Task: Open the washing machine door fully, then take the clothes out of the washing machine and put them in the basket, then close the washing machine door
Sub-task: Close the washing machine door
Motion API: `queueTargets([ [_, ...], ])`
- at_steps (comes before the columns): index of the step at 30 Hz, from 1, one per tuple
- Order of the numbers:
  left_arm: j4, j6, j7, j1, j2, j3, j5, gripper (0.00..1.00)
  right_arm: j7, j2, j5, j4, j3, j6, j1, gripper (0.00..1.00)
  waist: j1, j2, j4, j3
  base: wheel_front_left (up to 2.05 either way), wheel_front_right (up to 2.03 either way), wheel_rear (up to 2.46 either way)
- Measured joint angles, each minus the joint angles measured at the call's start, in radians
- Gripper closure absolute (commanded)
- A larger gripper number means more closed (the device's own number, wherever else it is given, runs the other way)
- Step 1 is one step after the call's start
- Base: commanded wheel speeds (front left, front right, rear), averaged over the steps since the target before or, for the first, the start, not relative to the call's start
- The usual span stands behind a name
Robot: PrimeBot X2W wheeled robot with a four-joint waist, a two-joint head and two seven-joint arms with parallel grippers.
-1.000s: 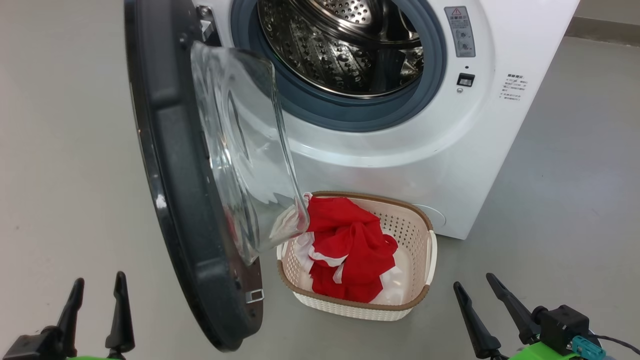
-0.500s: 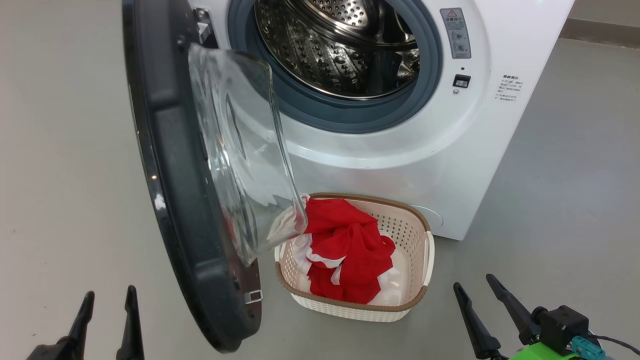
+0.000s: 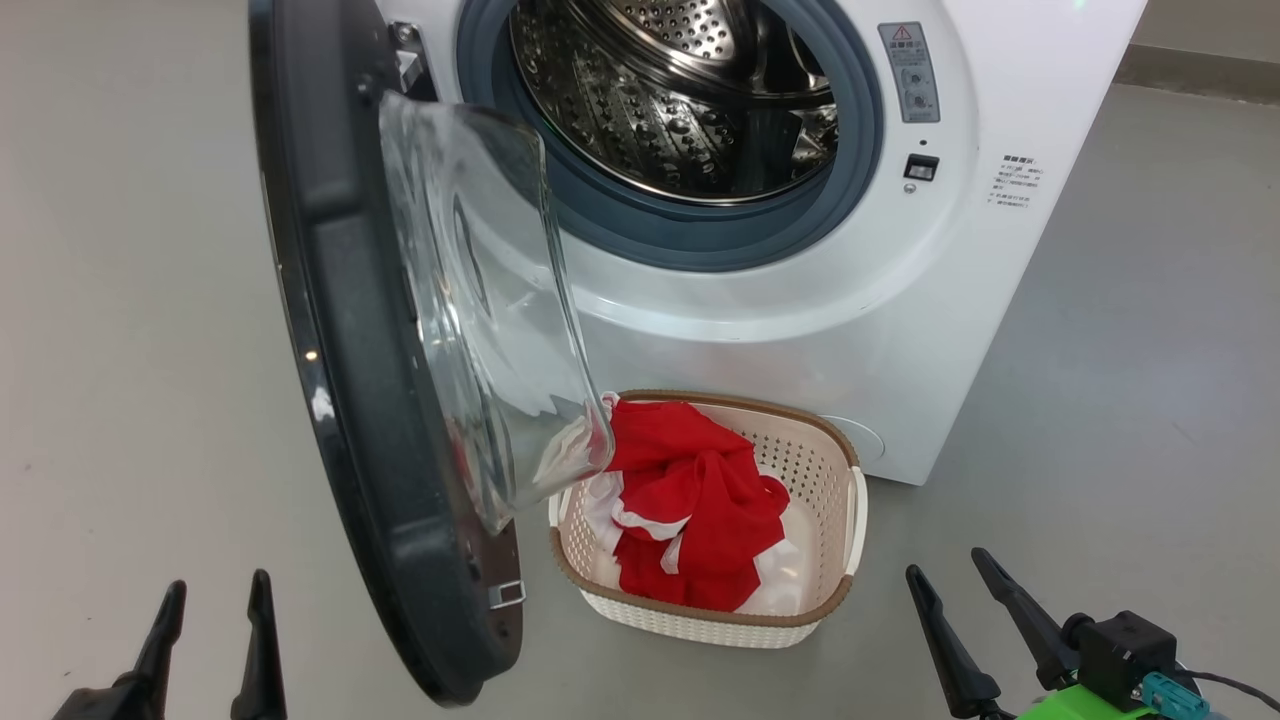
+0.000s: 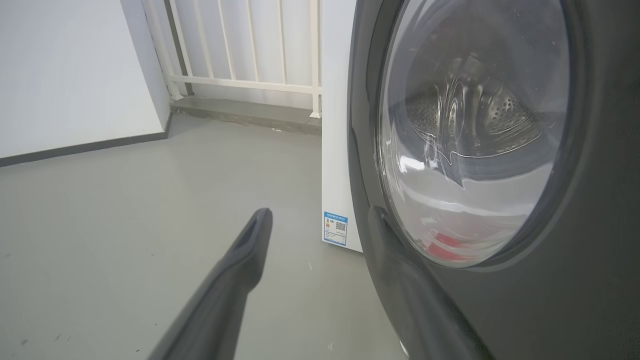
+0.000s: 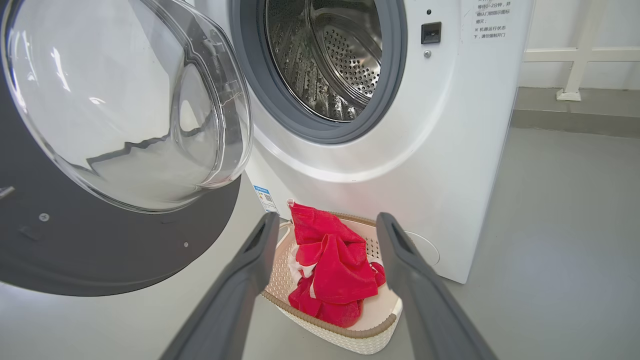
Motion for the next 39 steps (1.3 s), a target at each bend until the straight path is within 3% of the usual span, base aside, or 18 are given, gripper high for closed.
queueTargets([
  [5,0.000,0.000,0.000,0.000,-0.003,0.013,-0.032,0.00,0.000,0.001,0.000,0.000,0.000,0.000,0.000,0.00,-0.0001,0.0001,0.001,-0.002,0.00,0.00,0.00],
  [6,-0.001,0.000,0.000,0.000,-0.003,0.015,-0.048,0.08,0.000,0.002,0.000,0.000,0.001,0.000,0.000,0.00,0.0000,0.0001,0.001,-0.002,0.00,0.00,0.00],
  [7,-0.003,0.000,0.000,-0.001,-0.004,0.017,-0.066,0.35,0.000,0.002,0.000,0.000,0.001,0.000,0.000,0.00,0.0000,0.0001,0.002,-0.002,0.00,0.00,0.00],
  [8,-0.007,0.000,0.000,-0.002,-0.005,0.020,-0.090,0.55,0.000,0.002,0.000,0.000,0.001,0.000,0.000,0.00,0.0000,0.0000,0.003,-0.002,0.00,0.00,0.00],
  [9,-0.011,0.000,0.000,-0.003,-0.005,0.020,-0.109,0.87,0.000,0.002,0.000,0.000,0.002,0.000,0.000,0.00,0.0000,0.0001,0.003,-0.002,0.00,0.00,0.00],
  [10,-0.015,0.000,0.000,-0.004,-0.003,0.019,-0.126,1.00,0.000,0.002,0.000,0.000,0.002,0.000,0.000,0.00,-0.0001,0.0000,0.004,-0.003,0.00,0.00,0.00],
  [19,-0.036,0.000,0.000,-0.068,0.102,-0.012,-0.297,1.00,0.000,0.002,0.000,0.000,0.011,0.000,0.000,0.00,0.0000,0.0000,0.007,0.003,0.00,0.00,0.00],
  [25,0.014,0.000,0.000,-0.126,0.196,-0.093,-0.542,1.00,0.000,0.002,0.000,0.001,0.015,0.000,0.000,0.00,0.0000,0.0000,0.006,0.013,0.00,0.00,0.00],
  [33,0.031,0.000,0.190,-0.225,0.350,-0.140,-0.956,1.00,0.000,0.002,0.000,0.001,0.015,0.000,-0.001,0.00,0.0000,0.0000,0.010,0.023,0.00,0.00,0.00],
  [39,0.053,0.000,0.329,-0.298,0.429,-0.146,-1.131,1.00,0.000,0.002,0.000,0.001,0.014,0.000,-0.002,0.00,0.0000,0.0001,0.013,0.037,0.00,0.00,0.00],
])
